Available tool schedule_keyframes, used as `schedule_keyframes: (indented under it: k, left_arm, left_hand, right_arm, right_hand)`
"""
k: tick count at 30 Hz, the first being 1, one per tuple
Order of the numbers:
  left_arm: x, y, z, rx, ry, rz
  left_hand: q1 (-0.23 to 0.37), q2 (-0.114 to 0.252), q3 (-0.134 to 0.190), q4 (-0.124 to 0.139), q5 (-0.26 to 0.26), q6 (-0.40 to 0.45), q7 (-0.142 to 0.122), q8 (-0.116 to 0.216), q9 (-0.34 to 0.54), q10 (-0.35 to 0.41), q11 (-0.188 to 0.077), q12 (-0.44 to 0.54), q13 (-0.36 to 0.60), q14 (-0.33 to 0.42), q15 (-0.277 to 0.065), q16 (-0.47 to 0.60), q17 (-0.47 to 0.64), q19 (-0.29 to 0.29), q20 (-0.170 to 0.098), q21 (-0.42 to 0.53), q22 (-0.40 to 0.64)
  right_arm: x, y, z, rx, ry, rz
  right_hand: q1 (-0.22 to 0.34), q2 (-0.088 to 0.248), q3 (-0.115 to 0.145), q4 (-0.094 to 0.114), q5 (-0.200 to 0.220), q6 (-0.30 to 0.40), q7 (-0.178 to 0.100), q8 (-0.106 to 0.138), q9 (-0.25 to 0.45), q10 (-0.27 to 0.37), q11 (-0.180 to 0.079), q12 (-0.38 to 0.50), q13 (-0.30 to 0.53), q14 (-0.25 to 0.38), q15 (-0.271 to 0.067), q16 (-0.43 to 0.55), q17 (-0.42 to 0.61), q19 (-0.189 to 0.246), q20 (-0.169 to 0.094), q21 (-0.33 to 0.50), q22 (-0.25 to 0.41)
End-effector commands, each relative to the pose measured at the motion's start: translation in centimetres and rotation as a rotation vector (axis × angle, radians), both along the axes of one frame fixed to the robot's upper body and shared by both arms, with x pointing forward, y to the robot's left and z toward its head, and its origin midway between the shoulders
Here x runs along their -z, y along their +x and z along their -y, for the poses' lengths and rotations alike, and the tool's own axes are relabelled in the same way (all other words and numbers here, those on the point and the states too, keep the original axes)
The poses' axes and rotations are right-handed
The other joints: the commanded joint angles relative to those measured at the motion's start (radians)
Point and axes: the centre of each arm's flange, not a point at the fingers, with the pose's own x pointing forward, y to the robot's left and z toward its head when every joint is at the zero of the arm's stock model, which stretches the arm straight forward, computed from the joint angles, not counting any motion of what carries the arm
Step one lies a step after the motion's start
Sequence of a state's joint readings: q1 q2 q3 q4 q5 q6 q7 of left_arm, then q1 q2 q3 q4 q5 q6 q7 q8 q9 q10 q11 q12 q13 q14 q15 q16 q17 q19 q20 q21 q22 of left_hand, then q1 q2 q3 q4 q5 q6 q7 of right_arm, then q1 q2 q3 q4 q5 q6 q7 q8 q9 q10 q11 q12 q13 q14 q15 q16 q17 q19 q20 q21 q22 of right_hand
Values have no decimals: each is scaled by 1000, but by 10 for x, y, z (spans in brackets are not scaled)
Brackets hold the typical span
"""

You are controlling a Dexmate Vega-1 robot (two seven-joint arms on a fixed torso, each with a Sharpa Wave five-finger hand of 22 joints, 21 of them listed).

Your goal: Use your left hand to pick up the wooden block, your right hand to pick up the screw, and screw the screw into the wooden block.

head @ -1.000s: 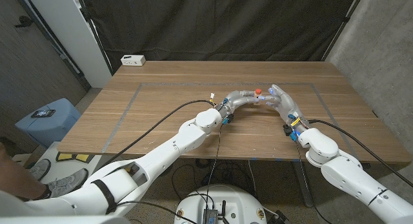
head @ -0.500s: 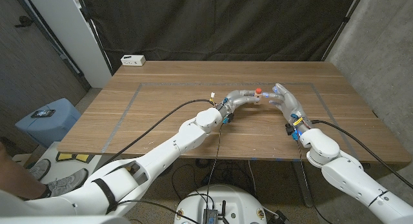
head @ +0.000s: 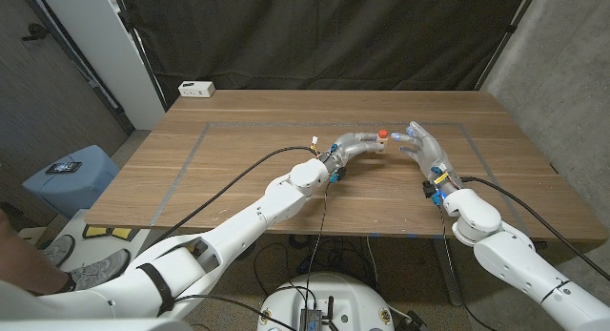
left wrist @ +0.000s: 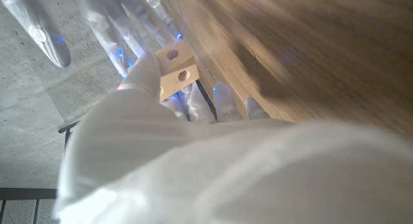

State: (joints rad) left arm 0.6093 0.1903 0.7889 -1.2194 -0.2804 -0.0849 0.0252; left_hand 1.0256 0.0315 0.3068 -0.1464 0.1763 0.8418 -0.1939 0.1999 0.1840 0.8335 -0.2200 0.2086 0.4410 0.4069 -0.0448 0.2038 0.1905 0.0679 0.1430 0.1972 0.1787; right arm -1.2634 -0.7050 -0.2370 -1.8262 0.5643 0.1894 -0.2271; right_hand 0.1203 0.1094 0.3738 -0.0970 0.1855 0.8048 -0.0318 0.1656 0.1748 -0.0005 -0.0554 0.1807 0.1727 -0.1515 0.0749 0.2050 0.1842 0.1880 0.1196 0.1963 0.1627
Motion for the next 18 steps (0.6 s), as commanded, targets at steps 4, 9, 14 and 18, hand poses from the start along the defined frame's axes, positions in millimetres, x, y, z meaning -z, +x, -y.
schedule_keyframes:
  k: [4,9,14,18]
  left_arm:
    - [1,-1,3,-5,-4,1]
    - [1,-1,4,-4,-5,2]
    - [1,-1,5,-5,-6,2]
    - [1,-2,5,-4,-6,4]
  left_hand:
    - [-8,7,-3,2,2,2,-13,4,6,11,-1,28,8,5,-61,5,4,2,1,6,4]
    - [-12,8,-4,4,2,6,-18,5,6,13,0,28,8,7,-58,7,5,2,2,6,4]
    - [-20,11,-7,9,3,12,-21,7,6,15,0,27,7,8,-57,8,5,2,3,6,4]
    - [-26,11,-9,11,3,13,-23,7,6,17,1,27,7,10,-57,9,6,2,2,6,4]
  right_arm:
    - [-5,8,-1,-36,-12,14]
    - [-8,11,-3,-50,-30,17]
    - [-10,12,-4,-62,-39,22]
    - [-11,13,-6,-75,-47,22]
  right_hand:
    - [1,-1,-5,0,3,-59,-21,-3,2,-37,-5,-6,3,-27,15,-8,6,-11,6,-13,3]
    - [-9,0,-10,7,2,-104,-40,-1,2,-63,-9,-7,4,-51,21,-12,10,-49,12,-23,4]
    - [-26,-1,-18,18,1,-156,-62,0,2,-100,-13,-8,5,-82,29,-16,14,-91,19,-25,5]
    - [-33,-1,-21,22,2,-184,-64,-1,2,-124,-15,-10,5,-98,32,-17,15,-117,21,-26,5]
